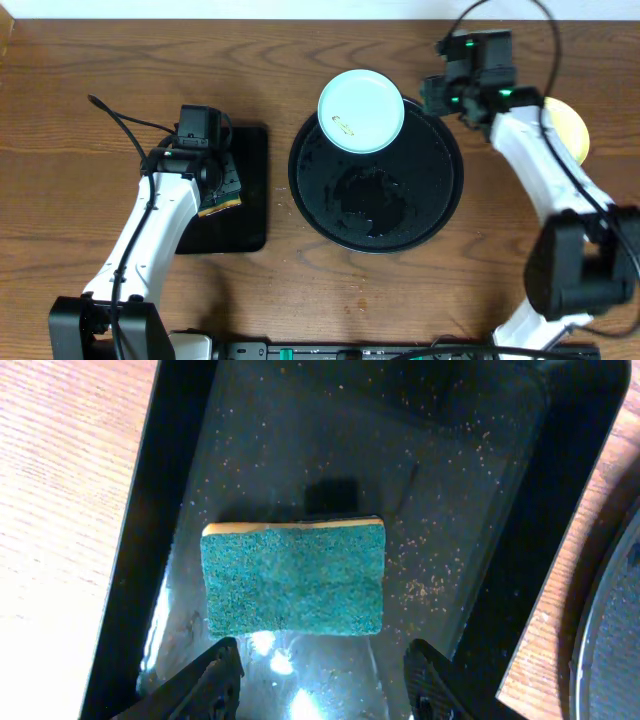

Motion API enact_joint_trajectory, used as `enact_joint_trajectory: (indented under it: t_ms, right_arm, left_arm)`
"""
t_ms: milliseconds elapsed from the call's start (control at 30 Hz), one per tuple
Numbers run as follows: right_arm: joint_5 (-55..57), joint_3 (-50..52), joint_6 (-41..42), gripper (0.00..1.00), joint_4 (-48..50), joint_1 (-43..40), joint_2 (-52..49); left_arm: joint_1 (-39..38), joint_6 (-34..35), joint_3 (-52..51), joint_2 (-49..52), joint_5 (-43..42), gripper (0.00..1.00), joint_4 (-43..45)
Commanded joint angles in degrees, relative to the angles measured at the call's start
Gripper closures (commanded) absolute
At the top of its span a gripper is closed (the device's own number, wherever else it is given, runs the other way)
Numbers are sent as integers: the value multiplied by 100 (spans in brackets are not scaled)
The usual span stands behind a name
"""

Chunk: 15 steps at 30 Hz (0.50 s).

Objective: Clean dirty plates on tray and stack at the side
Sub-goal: 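Move the right gripper to the remaining green plate and pull it centre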

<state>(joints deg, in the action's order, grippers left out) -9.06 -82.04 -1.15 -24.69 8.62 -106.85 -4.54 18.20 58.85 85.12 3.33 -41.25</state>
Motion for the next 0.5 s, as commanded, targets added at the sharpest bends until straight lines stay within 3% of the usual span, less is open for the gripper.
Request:
enact_joint_trajectory:
  t_ms: [0, 67, 267, 333, 400, 467]
  right_arm:
    - [136, -28, -107, 48, 201, 267, -651]
    - [136, -28, -101, 55, 369, 345, -935]
    - [133, -28, 291, 60, 944, 415, -1606]
    - [131, -28, 409, 71, 973, 415, -1652]
    - [131, -31, 503, 92, 953, 415, -1617]
    - [133, -33, 538, 99, 874, 415, -1521]
  left_arm:
    - [28, 15, 94, 61, 9, 46, -2]
    - [28, 15, 94, 61, 9, 46, -2]
    - [28, 15, 94, 61, 9, 46, -4]
    - [28, 13, 94, 61, 9, 46, -4]
    - [28, 13, 94, 61, 9, 46, -4]
    - [28, 13, 94, 61, 9, 46, -2]
